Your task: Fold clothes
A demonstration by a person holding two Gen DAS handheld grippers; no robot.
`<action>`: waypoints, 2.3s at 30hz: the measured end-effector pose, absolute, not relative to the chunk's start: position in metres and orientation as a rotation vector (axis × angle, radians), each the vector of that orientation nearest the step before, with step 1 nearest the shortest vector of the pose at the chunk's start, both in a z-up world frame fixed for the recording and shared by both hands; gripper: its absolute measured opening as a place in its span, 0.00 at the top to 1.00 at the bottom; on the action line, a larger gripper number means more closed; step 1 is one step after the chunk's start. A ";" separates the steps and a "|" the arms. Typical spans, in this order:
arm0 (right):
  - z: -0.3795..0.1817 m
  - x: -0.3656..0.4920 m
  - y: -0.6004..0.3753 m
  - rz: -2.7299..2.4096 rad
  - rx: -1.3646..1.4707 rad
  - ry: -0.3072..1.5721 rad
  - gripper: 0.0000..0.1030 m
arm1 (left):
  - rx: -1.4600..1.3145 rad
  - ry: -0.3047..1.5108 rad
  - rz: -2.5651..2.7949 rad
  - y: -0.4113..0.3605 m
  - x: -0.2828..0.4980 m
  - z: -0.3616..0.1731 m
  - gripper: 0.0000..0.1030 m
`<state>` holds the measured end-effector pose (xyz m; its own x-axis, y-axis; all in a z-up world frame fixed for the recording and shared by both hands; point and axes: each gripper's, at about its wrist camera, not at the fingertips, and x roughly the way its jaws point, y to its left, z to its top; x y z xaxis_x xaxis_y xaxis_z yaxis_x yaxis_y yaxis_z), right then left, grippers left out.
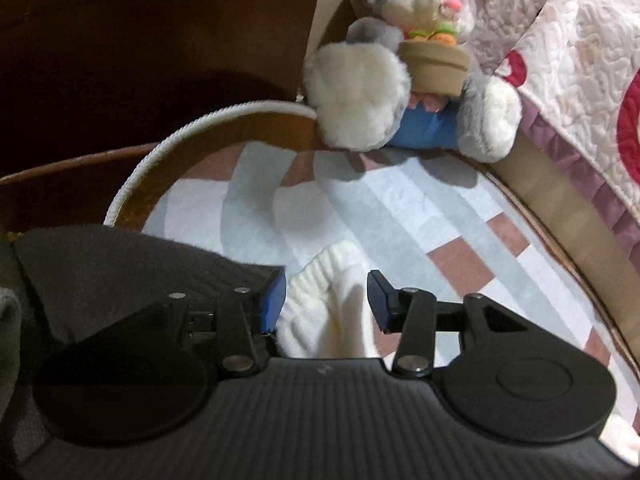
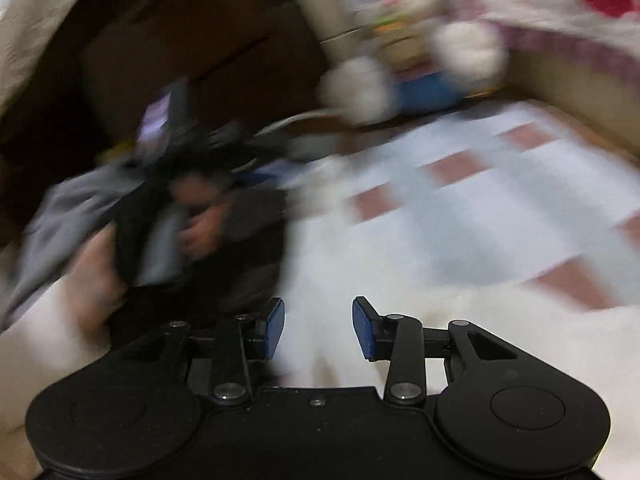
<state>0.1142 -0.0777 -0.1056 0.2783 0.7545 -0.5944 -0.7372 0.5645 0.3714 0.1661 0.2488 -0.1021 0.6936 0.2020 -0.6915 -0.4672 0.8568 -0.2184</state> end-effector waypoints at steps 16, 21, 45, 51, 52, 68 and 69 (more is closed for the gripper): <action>-0.150 0.180 -0.078 0.818 -0.289 0.789 0.96 | -0.442 0.751 0.302 0.252 0.169 -0.134 0.48; -0.119 0.162 -0.134 0.524 -0.051 0.567 0.96 | -0.382 0.636 0.306 0.244 0.162 -0.118 0.72; -0.117 0.085 -0.091 0.736 -0.156 0.735 0.88 | -0.307 0.732 0.263 0.230 0.182 -0.144 0.37; -0.136 0.066 -0.076 0.788 -0.271 0.817 0.64 | -0.330 0.776 0.257 0.230 0.195 -0.157 0.34; -0.137 0.064 -0.075 0.795 -0.282 0.821 0.57 | -0.348 0.774 0.254 0.231 0.196 -0.157 0.32; -0.144 0.031 -0.058 0.833 -0.329 0.680 0.90 | -0.513 0.754 0.217 0.253 0.194 -0.159 0.93; -0.142 0.026 -0.058 0.852 -0.330 0.663 0.90 | -0.538 0.738 0.215 0.257 0.191 -0.154 0.93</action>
<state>0.0262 -0.0576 -0.1417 0.4764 0.5841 -0.6571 -0.7807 0.6248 -0.0106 0.1910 0.2573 -0.1536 0.7255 0.0004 -0.6882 -0.3693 0.8441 -0.3888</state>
